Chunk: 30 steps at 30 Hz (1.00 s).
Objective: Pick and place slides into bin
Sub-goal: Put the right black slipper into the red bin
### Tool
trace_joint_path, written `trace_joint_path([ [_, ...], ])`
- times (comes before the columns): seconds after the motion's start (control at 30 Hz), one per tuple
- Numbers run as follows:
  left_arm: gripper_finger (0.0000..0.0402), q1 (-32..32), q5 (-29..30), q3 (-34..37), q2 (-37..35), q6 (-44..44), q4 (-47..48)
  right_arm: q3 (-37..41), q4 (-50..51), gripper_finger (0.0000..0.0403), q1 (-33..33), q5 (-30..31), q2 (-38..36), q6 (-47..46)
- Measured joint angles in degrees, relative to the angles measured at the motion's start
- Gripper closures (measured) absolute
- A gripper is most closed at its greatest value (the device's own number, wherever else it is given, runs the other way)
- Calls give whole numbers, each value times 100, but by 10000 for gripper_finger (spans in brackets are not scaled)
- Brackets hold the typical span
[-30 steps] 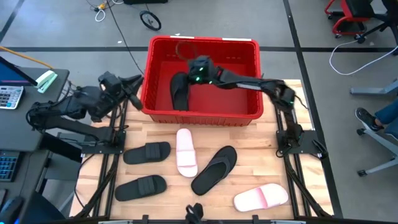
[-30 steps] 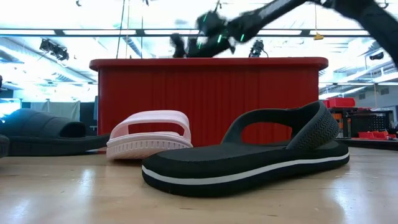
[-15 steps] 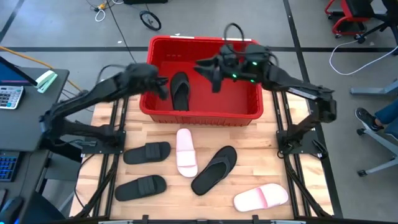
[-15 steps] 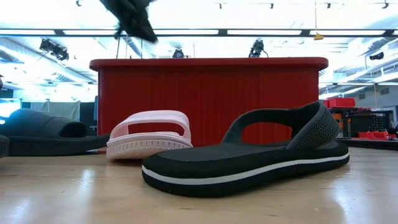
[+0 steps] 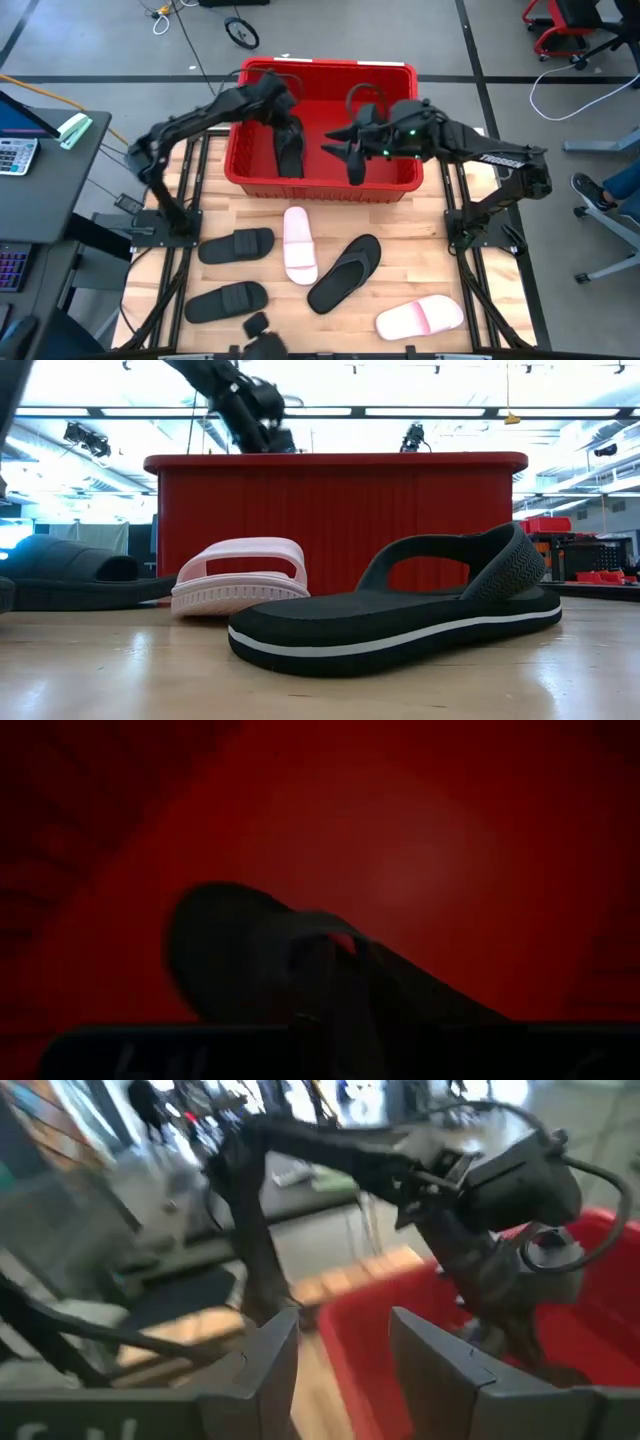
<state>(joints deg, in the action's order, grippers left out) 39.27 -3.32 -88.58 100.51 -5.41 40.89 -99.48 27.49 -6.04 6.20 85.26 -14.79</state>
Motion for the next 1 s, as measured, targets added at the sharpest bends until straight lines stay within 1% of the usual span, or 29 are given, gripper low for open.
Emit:
trace_joint_path([
  [0.07, 335, -6, -72, -242, 395, -158, 254, 2, 175, 239, -2, 195, 37, -14],
  [0.17, 326, -31, -45, -436, 862, -273, 365, 2, 227, 239, -2, 509, 128, -103],
  [0.3, 303, -28, 48, -493, 1188, -280, 430, 2, 279, 239, -4, 609, 213, -65],
  [0.4, 281, -28, 443, -490, 1277, -324, 582, 2, 346, 239, -20, 605, 233, -12],
  [0.53, 250, -31, 1446, -487, 1286, -603, 776, 2, 321, 239, -20, 711, 226, -1],
  [0.57, 243, -28, 1616, -487, 1286, -605, 795, 2, 322, 239, -21, 766, 226, 4],
  [0.6, 236, -19, 1692, -487, 1286, -604, 823, 2, 330, 239, -20, 806, 226, 26],
  [0.8, 205, 17, 1700, -485, 1383, -579, 798, 2, 343, 239, -20, 839, 226, 436],
  [0.93, 194, 11, 1695, -481, 1512, -391, 787, 2, 372, 239, -64, 832, 198, 732],
  [1.0, 193, 11, 1877, -478, 1571, -259, 690, 2, 411, 239, -79, 841, 184, 743],
])
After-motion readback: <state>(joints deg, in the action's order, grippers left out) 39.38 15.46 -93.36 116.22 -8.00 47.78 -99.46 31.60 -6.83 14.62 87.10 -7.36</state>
